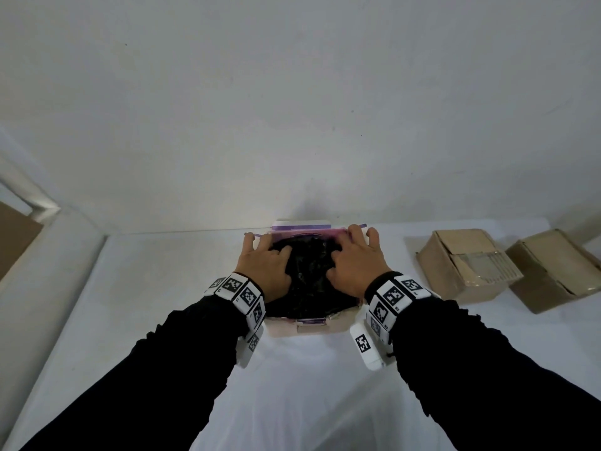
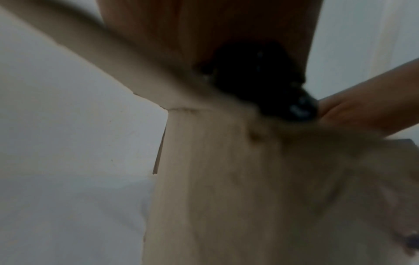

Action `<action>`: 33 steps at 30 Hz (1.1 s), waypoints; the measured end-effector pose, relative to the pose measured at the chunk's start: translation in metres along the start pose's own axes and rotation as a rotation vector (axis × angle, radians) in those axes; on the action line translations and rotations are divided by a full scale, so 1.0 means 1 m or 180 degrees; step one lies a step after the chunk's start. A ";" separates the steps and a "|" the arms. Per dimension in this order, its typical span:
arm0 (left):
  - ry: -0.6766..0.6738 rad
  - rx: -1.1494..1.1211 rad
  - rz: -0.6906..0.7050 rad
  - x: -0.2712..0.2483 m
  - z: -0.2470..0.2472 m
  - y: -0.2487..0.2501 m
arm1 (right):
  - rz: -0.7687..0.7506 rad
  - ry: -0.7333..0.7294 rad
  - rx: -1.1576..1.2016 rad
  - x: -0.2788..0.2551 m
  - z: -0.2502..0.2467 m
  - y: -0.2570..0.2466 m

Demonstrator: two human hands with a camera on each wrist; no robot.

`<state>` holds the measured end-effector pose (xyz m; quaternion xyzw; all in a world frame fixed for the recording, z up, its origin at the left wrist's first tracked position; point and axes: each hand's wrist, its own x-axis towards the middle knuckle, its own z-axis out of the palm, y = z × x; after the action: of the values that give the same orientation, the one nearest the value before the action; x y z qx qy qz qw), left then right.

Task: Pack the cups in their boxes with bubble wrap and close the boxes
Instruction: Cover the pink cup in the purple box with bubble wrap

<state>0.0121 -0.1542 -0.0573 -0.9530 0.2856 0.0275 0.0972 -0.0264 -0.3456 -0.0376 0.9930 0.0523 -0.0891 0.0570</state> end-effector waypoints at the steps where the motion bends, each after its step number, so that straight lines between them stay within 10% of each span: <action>1: 0.0019 0.0066 0.0013 0.000 -0.001 0.000 | 0.0053 0.0270 -0.0085 0.000 -0.001 0.000; 11: 0.0021 -0.0126 -0.0017 -0.006 0.004 -0.004 | 0.0230 0.0962 0.0953 0.006 -0.007 -0.003; 18: -0.0295 -0.0058 -0.0008 0.000 0.005 0.004 | -0.0133 0.0128 0.0058 0.009 0.009 -0.007; 23: 0.0063 0.0012 0.0088 -0.002 0.000 -0.002 | -0.0613 0.0908 0.0587 0.013 -0.002 -0.012; 33: -0.0050 0.0129 0.0166 -0.010 0.010 -0.004 | -0.0399 -0.0171 0.1288 0.022 0.026 -0.028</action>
<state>0.0060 -0.1438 -0.0651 -0.9428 0.3100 0.0318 0.1180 -0.0122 -0.3186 -0.0702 0.9763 0.0934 -0.1276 -0.1478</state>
